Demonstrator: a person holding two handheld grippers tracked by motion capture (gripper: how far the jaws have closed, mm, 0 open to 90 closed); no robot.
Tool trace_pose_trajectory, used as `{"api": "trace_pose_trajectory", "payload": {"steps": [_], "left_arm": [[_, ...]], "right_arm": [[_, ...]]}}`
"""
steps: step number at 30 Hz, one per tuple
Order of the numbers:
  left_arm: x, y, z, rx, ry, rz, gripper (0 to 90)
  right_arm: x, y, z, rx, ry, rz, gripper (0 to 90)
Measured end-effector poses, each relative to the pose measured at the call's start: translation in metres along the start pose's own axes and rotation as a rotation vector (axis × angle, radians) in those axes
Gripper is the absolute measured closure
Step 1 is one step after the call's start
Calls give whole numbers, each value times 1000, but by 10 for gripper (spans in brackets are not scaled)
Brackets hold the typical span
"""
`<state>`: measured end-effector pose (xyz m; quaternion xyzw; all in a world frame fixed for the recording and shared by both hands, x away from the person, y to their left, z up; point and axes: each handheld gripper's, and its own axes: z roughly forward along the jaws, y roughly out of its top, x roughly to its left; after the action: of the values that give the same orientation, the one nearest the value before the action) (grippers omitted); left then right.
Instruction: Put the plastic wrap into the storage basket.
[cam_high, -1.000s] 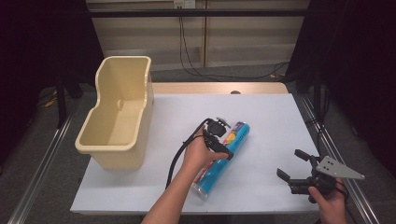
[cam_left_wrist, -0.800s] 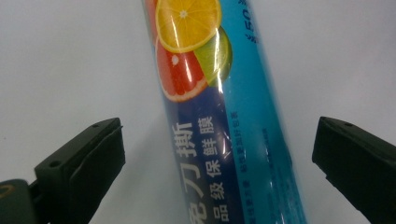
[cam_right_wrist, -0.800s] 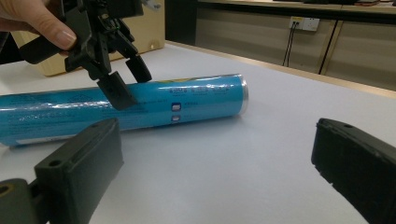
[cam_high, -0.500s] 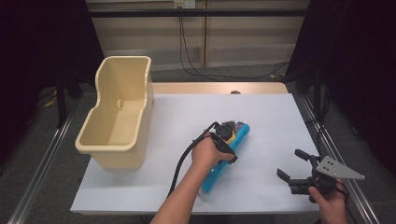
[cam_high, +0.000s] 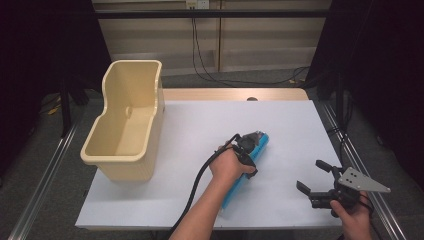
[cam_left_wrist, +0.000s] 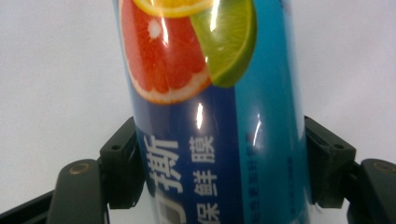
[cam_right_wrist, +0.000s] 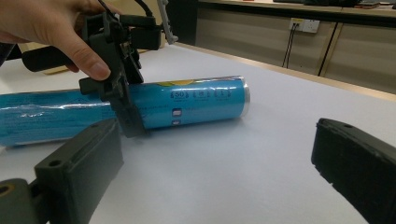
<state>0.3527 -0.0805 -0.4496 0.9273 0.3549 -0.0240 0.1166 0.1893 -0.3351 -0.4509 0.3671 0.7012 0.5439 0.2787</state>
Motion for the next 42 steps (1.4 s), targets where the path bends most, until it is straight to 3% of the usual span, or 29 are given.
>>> {"api": "trace_pose_trajectory", "payload": {"steps": [7,12,16,20,25,29,31,33,35,37,42], "left_arm": [[1,0,0,-2,-5,-64,306],[6,0,-3,24,-12,-75,310],[20,-4,-18,-4,-28,-119,312],[27,-5,-30,20,-33,-150,314],[36,-11,-47,-23,-33,-176,317],[43,-18,-41,-62,-43,-210,316],[44,-19,-38,-66,-34,-207,316],[43,-19,-28,-63,10,-175,316],[42,-19,-25,-60,26,-159,317],[42,-18,-20,-48,36,-145,317],[43,-18,-11,-17,27,-157,317]], "right_arm": [[1,1,1,-2,2,-1,16],[0,0,1,1,5,-3,16],[-2,-1,1,2,6,-2,16],[-2,-1,2,2,9,-3,16],[0,0,4,1,11,-8,16],[2,0,6,7,19,-13,16],[3,0,6,7,20,-12,16],[2,0,5,9,20,-17,16],[1,0,5,10,17,-19,16],[1,0,5,10,18,-15,16],[0,0,3,4,12,-11,16]]}}
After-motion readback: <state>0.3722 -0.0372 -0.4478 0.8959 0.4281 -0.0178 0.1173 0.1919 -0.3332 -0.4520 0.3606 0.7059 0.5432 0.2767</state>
